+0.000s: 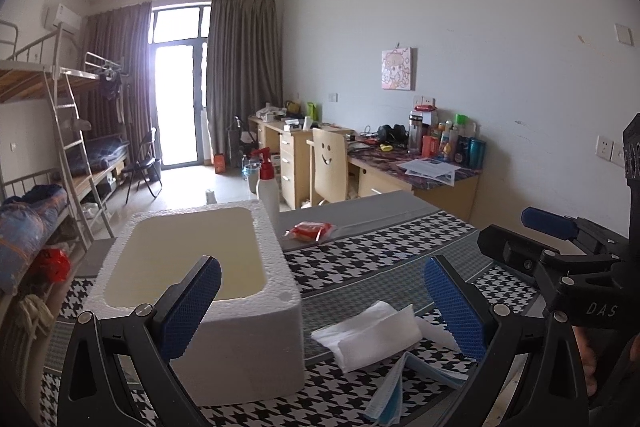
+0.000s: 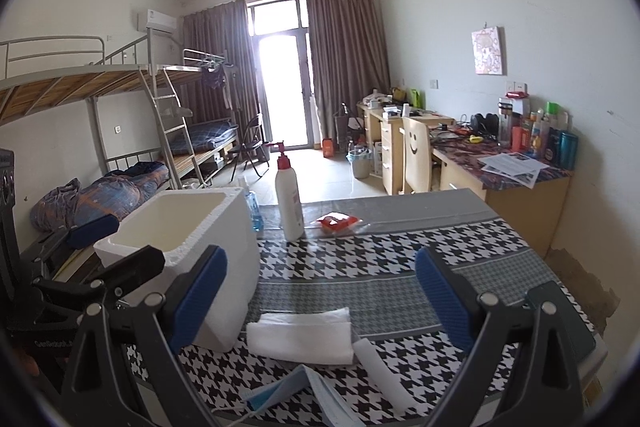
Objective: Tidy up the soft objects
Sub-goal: 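Withdraw both tools from the box back toward the tissue and blue mask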
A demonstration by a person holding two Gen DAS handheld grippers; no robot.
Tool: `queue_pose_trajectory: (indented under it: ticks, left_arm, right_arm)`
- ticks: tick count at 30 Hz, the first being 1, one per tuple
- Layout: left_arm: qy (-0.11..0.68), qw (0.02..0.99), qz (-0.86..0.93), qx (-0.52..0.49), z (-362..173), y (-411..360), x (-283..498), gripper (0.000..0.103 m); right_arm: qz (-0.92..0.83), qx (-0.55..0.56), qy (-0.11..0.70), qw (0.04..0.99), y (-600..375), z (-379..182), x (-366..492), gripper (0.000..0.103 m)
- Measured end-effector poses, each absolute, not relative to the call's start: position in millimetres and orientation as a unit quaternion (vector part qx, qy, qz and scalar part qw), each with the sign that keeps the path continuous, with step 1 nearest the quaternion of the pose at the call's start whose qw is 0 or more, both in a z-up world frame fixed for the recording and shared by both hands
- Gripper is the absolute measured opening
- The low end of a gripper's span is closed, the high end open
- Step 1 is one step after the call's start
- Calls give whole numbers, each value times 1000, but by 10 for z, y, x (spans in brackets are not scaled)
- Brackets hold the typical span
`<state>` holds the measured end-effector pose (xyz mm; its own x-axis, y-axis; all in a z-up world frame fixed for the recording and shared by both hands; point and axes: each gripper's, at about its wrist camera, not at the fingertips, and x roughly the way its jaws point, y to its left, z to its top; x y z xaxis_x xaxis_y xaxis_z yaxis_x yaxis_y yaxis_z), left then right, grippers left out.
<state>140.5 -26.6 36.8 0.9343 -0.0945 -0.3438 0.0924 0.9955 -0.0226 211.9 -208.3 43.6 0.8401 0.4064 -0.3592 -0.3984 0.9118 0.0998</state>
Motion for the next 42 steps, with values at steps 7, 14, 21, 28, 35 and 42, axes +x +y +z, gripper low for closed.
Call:
queue_pose_trajectory:
  ticks: [7,14,21,28,35,42]
  left_arm:
    - [184,981,-60,2,300,-375,1441,102]
    - [190,979,-73,7,210,-432,1434,102]
    - [202,976,-82,13,84,-487,1438,102]
    - [212,972,-93,30,-64,-545,1407,102]
    - [225,968,-107,32,-179,-563,1383,102]
    - [239,964,-114,33,-316,-578,1381,102]
  right_arm:
    - [194,14,194,961,-2215,404,2102,97]
    - [183,16,203,962,-2311,332,2101,97]
    - [179,8,208,962,-2332,236,2076,97]
    - [168,3,219,961,-2392,131,2084,97]
    - [158,9,235,959,-2462,33,2112,97]
    - [156,7,251,955,-2468,-73,2128,97]
